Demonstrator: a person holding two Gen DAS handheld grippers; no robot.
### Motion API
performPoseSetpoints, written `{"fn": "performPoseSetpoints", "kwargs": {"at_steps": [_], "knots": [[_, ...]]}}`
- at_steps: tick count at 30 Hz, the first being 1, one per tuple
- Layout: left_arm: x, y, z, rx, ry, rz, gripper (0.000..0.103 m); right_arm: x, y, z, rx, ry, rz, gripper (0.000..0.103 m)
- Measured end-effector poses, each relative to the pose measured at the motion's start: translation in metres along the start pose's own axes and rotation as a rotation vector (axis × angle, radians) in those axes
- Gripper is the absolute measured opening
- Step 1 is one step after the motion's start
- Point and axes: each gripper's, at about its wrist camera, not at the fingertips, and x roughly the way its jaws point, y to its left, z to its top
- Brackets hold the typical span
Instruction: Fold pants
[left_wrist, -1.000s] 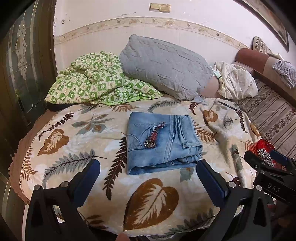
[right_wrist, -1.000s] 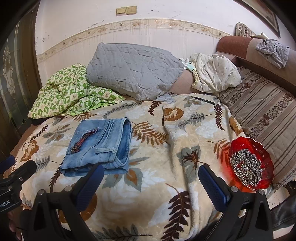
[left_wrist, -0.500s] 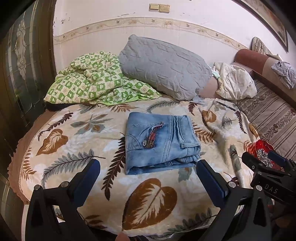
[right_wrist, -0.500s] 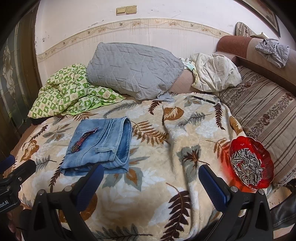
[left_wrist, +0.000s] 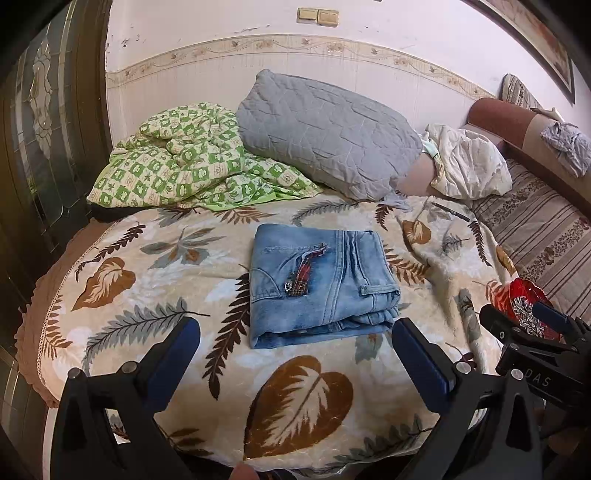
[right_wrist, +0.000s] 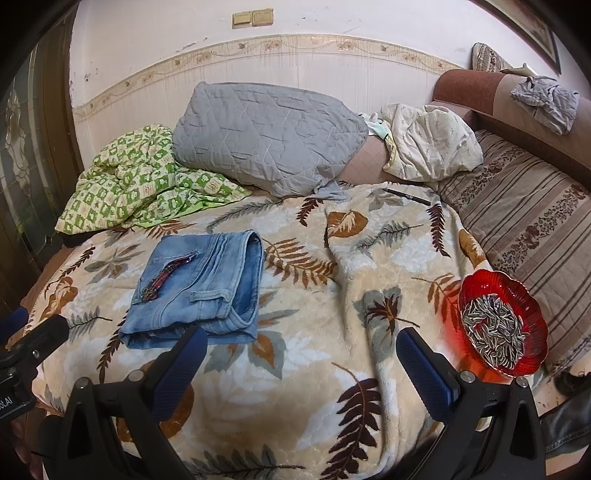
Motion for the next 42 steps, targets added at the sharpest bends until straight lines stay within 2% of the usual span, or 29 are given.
{"fn": "performPoseSetpoints", "kwargs": {"at_steps": [27,42], "knots": [[-0.0001,-0.0041,0.0007,-0.026,0.004,-0.014,0.103,0.0046,-0.0013,0.0006,-0.013,0.014,0.004,0.103],[0.0034,-0.0023,-0.0024,-0.078,0.019,-0.068,0.103,0.007,-0.0022,-0.0007,-0.013,0.018,0.008,0.103]]}}
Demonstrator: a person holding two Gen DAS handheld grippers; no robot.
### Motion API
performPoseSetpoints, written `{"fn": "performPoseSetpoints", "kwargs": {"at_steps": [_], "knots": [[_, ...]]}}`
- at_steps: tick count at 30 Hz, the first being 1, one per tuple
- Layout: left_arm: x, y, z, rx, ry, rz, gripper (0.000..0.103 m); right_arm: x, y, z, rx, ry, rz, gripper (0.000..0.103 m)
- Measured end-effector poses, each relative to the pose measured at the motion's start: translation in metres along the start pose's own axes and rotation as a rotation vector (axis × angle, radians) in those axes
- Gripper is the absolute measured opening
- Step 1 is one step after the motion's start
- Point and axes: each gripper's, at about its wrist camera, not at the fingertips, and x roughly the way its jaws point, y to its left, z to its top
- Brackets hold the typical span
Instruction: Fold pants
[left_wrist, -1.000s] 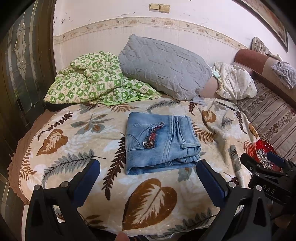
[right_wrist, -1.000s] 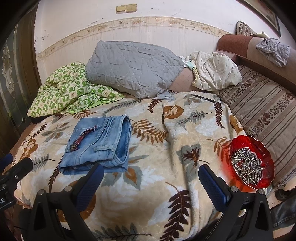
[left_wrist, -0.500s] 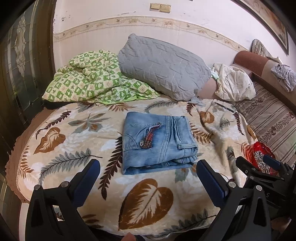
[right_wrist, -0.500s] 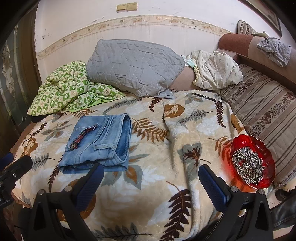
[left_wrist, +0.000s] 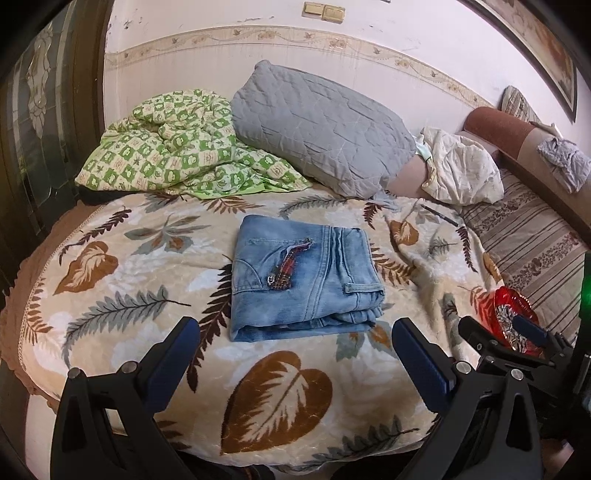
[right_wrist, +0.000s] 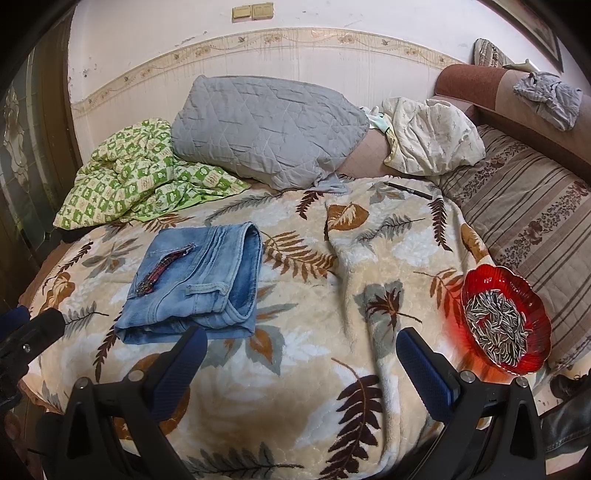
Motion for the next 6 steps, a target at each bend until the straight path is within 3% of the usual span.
{"fn": "performPoseSetpoints", "kwargs": {"at_steps": [6], "knots": [[-0.0058,0.0002,0.0021,-0.017,-0.033,-0.057,0.103,0.0027,-0.0016,-0.0039,0.007,0.003,-0.002,0.103]]}}
